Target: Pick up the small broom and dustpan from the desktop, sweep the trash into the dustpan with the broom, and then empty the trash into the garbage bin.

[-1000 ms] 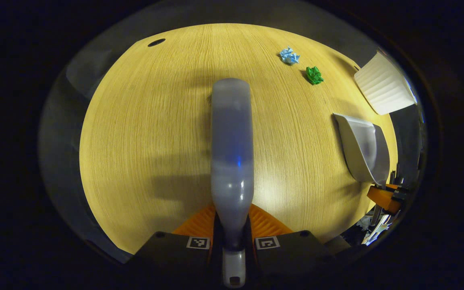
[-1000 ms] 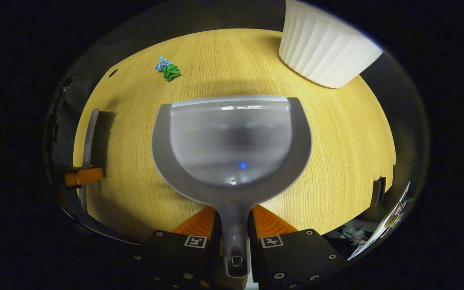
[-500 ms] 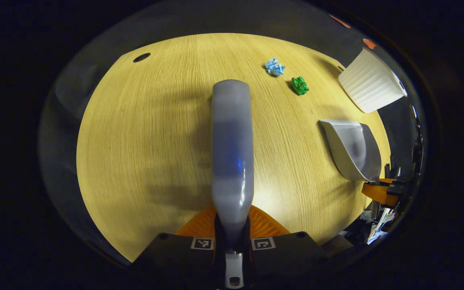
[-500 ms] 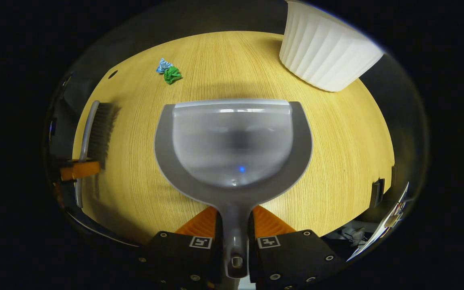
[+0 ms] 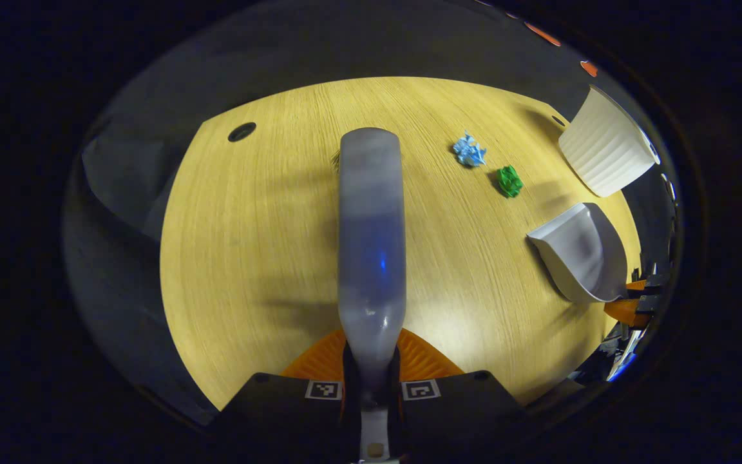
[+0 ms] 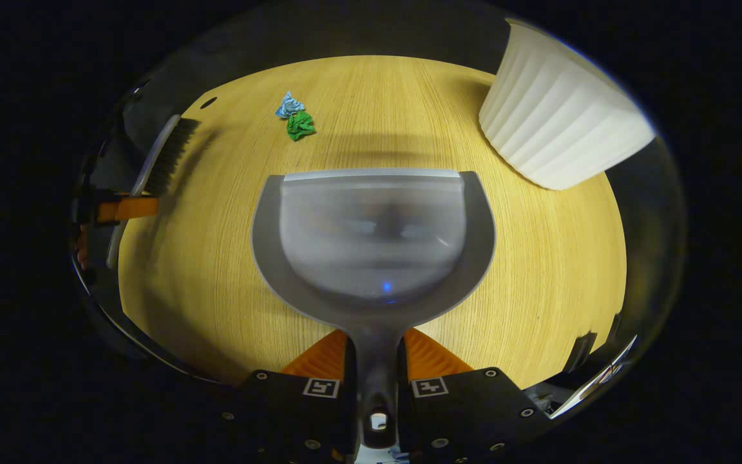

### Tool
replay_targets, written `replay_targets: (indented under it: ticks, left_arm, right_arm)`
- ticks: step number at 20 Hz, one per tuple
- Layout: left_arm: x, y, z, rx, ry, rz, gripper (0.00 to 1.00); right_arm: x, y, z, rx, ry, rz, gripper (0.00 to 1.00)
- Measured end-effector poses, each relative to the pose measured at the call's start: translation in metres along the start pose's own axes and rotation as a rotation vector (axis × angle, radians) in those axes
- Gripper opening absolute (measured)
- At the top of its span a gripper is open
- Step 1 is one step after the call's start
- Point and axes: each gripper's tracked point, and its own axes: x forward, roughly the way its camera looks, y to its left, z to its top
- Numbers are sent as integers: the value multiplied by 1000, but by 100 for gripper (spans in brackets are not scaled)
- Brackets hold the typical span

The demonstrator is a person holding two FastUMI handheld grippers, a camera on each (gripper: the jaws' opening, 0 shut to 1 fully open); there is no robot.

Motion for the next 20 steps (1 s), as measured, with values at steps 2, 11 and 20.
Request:
replay_targets:
  ticks: [2,11,20]
  left_arm:
    - [0,12,18,31,-12,25,19]
    - [36,8,101,273,-41,30,20]
    - [76,-46,143,445,7,-10,19]
  right_arm:
    - [-2,-1,8,-30,-3,8,26]
    - [-1,-13,26,-131,15,55,26]
    - [4,-24,32,-177,5,76,27]
